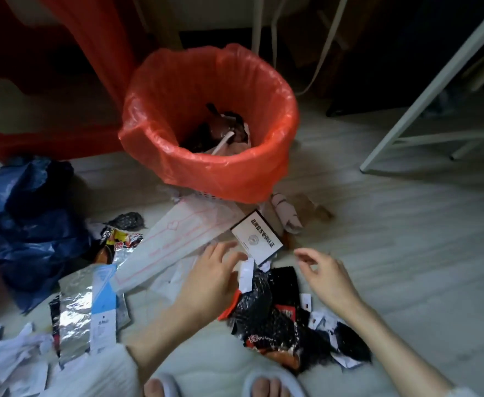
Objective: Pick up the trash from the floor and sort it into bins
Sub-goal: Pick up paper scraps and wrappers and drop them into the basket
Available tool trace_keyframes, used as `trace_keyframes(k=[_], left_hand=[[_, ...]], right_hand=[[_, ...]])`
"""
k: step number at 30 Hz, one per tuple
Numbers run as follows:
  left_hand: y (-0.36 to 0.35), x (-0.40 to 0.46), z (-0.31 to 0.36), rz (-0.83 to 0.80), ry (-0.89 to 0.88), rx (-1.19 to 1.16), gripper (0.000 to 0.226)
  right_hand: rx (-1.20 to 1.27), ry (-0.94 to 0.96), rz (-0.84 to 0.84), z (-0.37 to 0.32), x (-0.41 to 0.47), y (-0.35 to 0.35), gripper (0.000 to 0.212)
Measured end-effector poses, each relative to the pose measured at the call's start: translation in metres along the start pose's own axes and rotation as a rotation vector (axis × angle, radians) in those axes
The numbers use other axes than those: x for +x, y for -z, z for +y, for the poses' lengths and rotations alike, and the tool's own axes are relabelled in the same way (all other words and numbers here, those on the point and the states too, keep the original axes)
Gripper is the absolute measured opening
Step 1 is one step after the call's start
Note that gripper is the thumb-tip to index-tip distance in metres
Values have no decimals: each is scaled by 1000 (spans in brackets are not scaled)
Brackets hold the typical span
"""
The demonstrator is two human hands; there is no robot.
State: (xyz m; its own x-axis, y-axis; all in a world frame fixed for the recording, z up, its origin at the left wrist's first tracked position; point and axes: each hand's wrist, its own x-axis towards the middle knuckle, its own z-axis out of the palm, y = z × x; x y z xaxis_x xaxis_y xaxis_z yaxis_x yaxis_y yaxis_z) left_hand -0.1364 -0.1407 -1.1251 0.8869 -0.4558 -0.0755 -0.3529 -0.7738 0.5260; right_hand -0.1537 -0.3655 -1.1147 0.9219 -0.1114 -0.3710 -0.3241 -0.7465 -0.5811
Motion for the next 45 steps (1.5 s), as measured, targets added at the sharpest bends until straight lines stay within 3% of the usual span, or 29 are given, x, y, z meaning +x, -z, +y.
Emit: trace_keyframes(k=[2, 4, 7, 12, 16, 22, 27, 31, 34, 39, 42, 45], left_hand=[[-20, -10, -15, -186, 108, 21, 38], [-34, -18, -29, -257, 169, -5, 44], [-60, -23, -42, -190, 24, 42, 55], [-90, -23, -28, -391, -24, 282, 84], [-94, -22, -25, -371, -72, 344, 80], [-80, -33, -44, -196, 25, 127, 34], [-69, -36, -53, -117, 55, 29, 41], [-57, -28, -46, 6, 73, -105, 40], [-41, -22, -37, 107, 137, -180, 39], [-8, 0, -15, 224, 54, -251, 37], [21, 20, 2, 374, -12, -281, 39], [54, 39, 19, 566, -90, -316, 41]], right_hand=[[-112, -2, -104, 22, -8, -27, 39], [-246, 34, -170, 32, -13, -49, 59], [-399, 49, -257, 38, -19, -73, 91], [-567, 86, -339, 44, -29, -93, 119], [-593, 159, -286, 51, -35, -98, 103], [-526, 252, -83, 63, -28, -106, 73], [-469, 328, 35, 65, -22, -101, 50], [-354, 286, 168, 60, -19, -87, 35], [-222, 208, 287, 43, -17, -69, 29], [64, 0, 327, 15, -6, -43, 28], [219, 46, 426, -12, 4, -18, 27], [255, 253, 611, -49, 14, 11, 32]])
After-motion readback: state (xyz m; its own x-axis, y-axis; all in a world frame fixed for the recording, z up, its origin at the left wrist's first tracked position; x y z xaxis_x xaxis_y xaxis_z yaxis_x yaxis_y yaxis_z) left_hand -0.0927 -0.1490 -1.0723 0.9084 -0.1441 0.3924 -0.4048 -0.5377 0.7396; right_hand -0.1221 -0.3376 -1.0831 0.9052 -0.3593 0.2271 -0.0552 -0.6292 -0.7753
